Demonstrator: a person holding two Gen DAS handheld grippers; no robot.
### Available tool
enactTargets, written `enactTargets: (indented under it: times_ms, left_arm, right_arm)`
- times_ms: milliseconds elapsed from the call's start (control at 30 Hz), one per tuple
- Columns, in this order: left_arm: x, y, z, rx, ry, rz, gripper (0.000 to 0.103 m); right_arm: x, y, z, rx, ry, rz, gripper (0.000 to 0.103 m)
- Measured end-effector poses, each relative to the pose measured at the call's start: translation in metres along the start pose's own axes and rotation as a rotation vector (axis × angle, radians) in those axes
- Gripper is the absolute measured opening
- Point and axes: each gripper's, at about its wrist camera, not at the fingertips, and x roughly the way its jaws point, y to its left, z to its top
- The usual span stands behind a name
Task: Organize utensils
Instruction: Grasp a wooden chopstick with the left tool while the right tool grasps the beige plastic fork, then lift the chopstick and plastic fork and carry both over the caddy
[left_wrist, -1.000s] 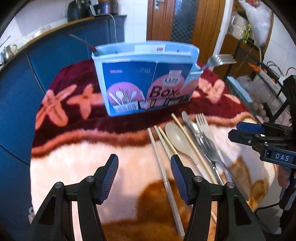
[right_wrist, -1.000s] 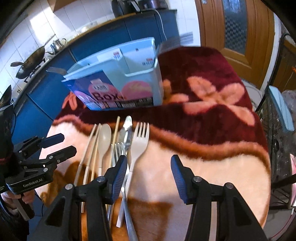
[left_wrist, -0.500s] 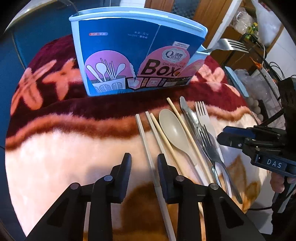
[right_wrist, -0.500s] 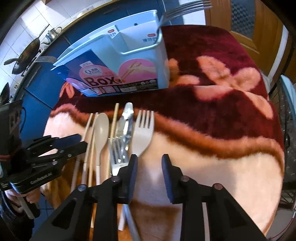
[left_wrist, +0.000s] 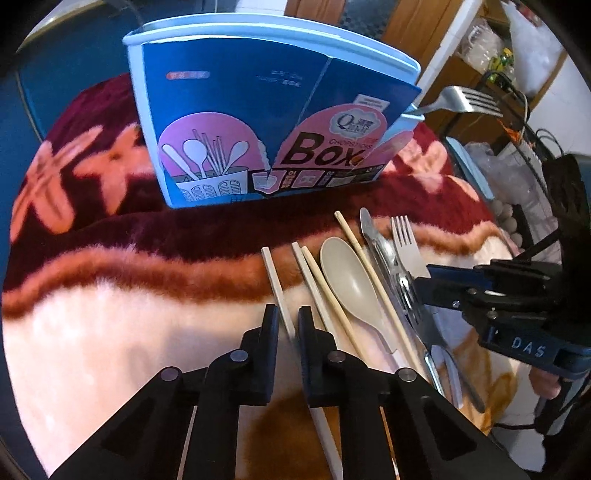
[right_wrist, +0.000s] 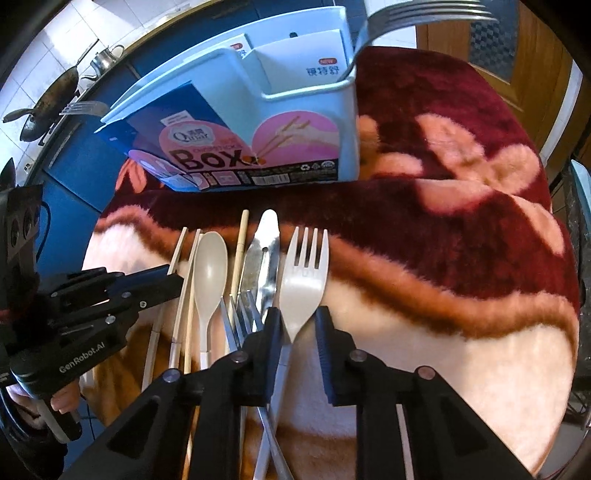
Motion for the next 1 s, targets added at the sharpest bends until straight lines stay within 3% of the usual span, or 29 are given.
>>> enactTargets:
  times_ms: [200,367,733,1000]
  left_arm:
    - [-0.010,0.008,-0.008,-0.051,-0.041,-0.032,0.005]
    - [-0.029,0.006,-0.015,-0.060,-0.122,-0.032,0.004]
    - [-0.089,-0.006,-0.025,-0.036,-0.388,-0.021,0.004]
    - [-0.129,-0.013,-0.015,-0.014,-0.584,-0.001,0.004]
  right_arm:
    - [-0.012,-0.005,-0.010,0.032,-0.110,0.040,0.020]
    - [-0.038,-0.001,-0.019,0.011,-0.259,0.055,0.019]
    - [-0.096,0.027,-0.041,-0.097,-0.635,-0.003,0.017]
    - [-0.125,0.034,-0.038,-0.136,-0.751,-0.028,0.016]
